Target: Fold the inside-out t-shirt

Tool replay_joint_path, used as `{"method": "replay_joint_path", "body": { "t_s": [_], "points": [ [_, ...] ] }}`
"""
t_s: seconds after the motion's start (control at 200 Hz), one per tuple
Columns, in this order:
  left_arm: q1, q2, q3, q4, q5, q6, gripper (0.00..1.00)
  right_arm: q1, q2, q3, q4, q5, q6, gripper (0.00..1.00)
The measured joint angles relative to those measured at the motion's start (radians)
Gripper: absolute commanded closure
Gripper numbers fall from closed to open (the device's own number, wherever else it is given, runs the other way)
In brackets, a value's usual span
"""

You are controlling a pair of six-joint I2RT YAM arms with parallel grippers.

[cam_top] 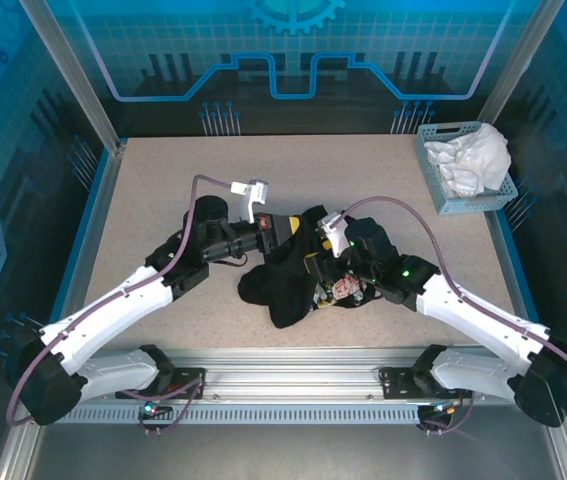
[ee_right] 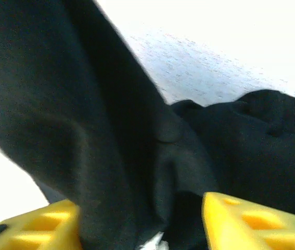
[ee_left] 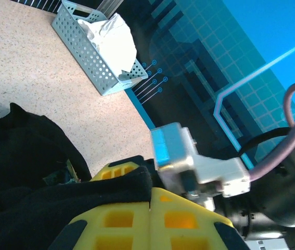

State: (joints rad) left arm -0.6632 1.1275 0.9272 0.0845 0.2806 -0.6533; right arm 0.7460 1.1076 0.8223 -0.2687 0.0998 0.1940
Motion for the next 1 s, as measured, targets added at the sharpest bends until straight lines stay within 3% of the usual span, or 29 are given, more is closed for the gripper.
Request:
{"method": "replay_joint_path", "body": {
  "t_s": [0.09,0.22,0.405,0.505,0.59,0.7,0.835,1.0],
  "points": [
    [0.0,-0.027,0.011,-0.034,-0.001,-0.002,1.0,-0.001,0.017,0.037,-0.046,0.085,-0.007,0.74],
    [0.0,-0.054,0.042,-0.061,0.0,-0.009,1.0,-0.001,0.018,0.107,-0.075,0.165,-0.042,0.79],
    [0.0,-0.062,0.053,-0.08,-0.017,-0.026,1.0,-0.003,0.028,0.199,-0.148,0.249,-0.089,0.75],
    [0.0,-0.057,0.053,-0.081,-0.034,-0.029,1.0,0.0,0.033,0.231,-0.188,0.27,-0.099,0.62],
    [0.0,-0.043,0.053,-0.08,-0.045,-0.03,1.0,0.008,0.0,0.219,-0.194,0.23,-0.121,0.5],
    [0.0,-0.021,0.053,-0.08,-0.052,-0.037,1.0,0.018,-0.084,0.175,-0.174,0.121,-0.113,0.46],
    [0.0,-0.013,0.053,-0.08,-0.061,-0.051,1.0,0.051,-0.129,0.148,-0.127,0.018,-0.071,0.46],
    [0.0,-0.013,0.053,-0.08,-0.085,-0.053,1.0,0.171,-0.13,0.114,-0.061,-0.006,-0.026,0.56]
  ]
}}
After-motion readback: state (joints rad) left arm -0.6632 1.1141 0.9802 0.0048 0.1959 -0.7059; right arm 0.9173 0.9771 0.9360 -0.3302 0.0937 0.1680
